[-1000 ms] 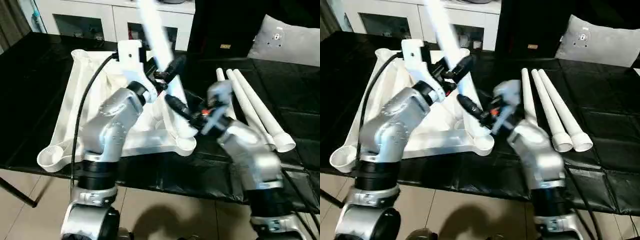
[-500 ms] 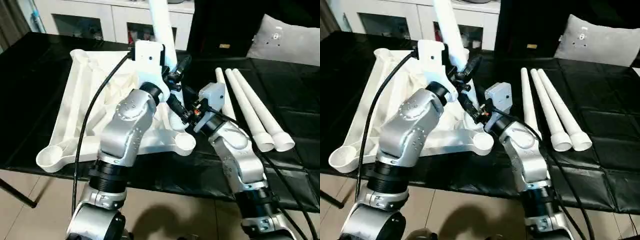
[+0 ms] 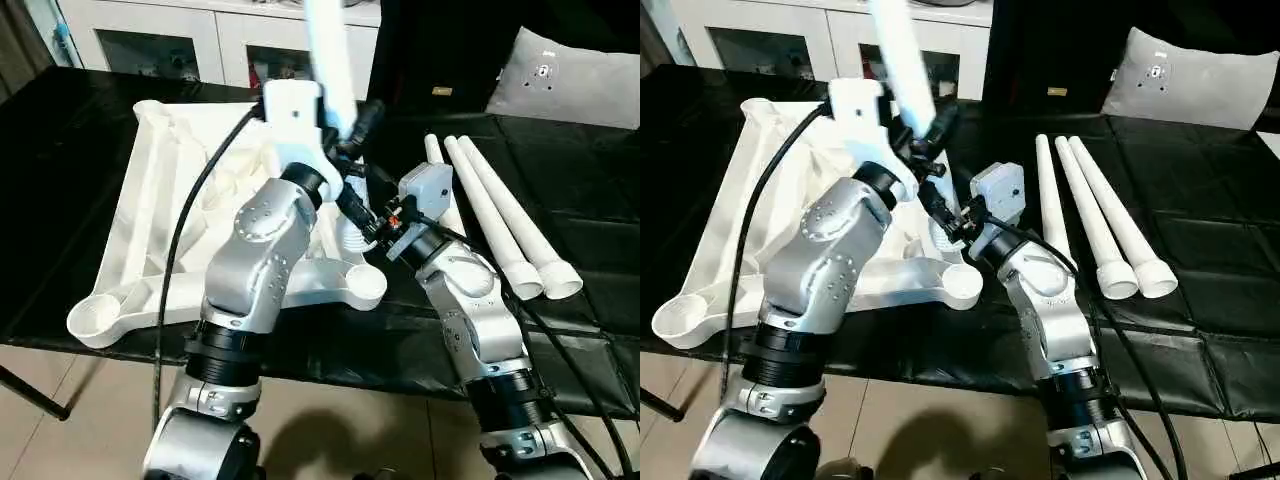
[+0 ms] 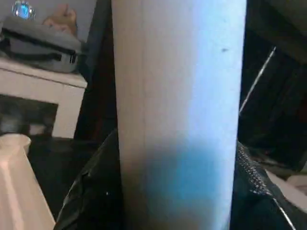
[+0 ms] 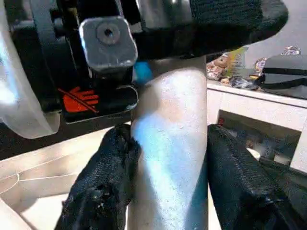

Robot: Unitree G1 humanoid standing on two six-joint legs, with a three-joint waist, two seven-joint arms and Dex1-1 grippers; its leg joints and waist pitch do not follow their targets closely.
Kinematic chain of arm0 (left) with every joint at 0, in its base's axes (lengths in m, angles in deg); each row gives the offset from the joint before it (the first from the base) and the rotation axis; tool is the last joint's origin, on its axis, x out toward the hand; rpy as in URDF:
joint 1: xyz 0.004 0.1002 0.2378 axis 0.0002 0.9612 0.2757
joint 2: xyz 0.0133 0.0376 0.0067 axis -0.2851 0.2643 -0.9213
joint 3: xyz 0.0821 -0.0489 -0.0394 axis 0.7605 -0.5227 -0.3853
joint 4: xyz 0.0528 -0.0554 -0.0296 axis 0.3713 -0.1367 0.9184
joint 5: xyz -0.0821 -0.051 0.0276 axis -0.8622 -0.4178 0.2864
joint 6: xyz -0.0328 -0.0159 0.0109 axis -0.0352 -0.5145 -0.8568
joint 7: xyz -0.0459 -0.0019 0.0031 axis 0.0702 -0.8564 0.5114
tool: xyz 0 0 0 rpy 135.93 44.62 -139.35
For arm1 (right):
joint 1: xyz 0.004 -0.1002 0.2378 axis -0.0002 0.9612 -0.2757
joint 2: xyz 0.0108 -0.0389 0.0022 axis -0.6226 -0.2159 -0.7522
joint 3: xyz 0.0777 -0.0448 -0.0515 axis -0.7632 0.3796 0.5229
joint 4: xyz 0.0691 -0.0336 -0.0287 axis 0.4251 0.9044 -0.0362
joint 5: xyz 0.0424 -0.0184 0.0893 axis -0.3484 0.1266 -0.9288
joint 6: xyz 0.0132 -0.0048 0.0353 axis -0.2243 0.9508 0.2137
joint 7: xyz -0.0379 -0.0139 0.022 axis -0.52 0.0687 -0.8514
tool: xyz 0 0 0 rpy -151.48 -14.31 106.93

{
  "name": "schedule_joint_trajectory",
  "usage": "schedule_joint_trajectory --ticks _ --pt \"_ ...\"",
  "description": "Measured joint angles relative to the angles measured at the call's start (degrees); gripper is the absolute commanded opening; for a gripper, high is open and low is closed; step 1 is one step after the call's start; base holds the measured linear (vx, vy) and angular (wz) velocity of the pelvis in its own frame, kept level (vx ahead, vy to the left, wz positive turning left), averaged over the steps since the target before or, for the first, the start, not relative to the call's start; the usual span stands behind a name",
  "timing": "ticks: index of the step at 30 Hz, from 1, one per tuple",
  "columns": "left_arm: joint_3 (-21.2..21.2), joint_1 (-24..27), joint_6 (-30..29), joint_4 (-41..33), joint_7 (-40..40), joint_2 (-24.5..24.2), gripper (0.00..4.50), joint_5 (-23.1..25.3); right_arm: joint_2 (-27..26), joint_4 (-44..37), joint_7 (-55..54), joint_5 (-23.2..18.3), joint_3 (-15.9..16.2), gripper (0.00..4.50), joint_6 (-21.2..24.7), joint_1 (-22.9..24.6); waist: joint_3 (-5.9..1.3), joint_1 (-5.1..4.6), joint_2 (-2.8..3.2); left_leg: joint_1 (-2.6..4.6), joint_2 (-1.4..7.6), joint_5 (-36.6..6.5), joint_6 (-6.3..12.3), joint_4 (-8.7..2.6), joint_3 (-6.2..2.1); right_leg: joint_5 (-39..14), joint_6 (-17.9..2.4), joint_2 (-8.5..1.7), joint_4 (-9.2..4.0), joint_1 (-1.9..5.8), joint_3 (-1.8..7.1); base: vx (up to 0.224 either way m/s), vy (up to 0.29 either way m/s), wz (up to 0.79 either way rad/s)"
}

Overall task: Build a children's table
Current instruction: Pick table leg

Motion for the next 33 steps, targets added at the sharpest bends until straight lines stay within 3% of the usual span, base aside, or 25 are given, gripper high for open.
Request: schedule_joint_trajectory --ticks 9,12,19,22,29,33 --pt "-1.46 -0.18 -0.42 0.5 -0.01 -0.49 1.89 -1.84 0.57 0.72 0.63 -0.01 0.33 1.85 0.39 -0.98 0.0 0.02 0.0 -0.01 0.0 0.13 0.22 0.0 0.0 0.0 0.0 0.0 0.0 0.0 -0.01 0.0 0.0 0.0" --pt "-0.97 -0.78 -0.85 1.19 1.0 -1.85 1.89 -1.97 1.2 0.71 1.41 -0.35 0.37 2.55 1.15 -1.23 0.0 0.01 0.0 -0.01 0.0 0.15 0.23 0.0 0.0 0.02 0.0 -0.01 0.0 0.0 -0.01 0.0 0.0 0.0" --pt "-2.19 -0.88 -1.85 1.65 4.34 -7.43 1.88 -0.42 5.26 -1.86 7.14 -4.51 0.01 3.13 5.98 -1.22 -0.01 -0.04 0.02 0.01 0.01 0.17 0.22 0.0 0.0 0.06 0.0 -0.01 0.0 0.0 -0.03 0.0 0.0 0.0" --pt "-2.24 -1.47 -3.4 2.22 7.09 -9.18 1.88 -1.48 6.65 -4.39 9.03 -7.57 -0.9 3.44 9.69 -1.23 -0.01 0.3 0.02 0.0 0.01 0.19 0.26 0.01 0.0 0.07 -0.01 -0.01 0.0 0.02 -0.03 0.0 0.0 0.0" --pt "-3.17 -3.0 -9.44 2.46 17.14 -13.31 1.88 -8.54 12.89 -5.87 11.16 -15.76 -6.11 3.89 24.46 -3.2 -0.01 0.6 0.02 0.04 0.0 0.34 0.23 0.03 0.03 0.2 -0.16 -0.04 0.03 0.03 -0.04 0.0 0.0 0.0" --pt "-5.05 -3.74 -14.01 2.42 23.26 -14.56 1.88 -14.48 17.08 -6.17 17.2 -20.51 -6.34 4.33 31.72 -3.22 -0.01 0.66 0.02 0.05 0.01 0.37 0.2 0.03 0.03 0.23 -0.17 -0.04 0.06 0.03 -0.06 0.0 0.0 0.0"
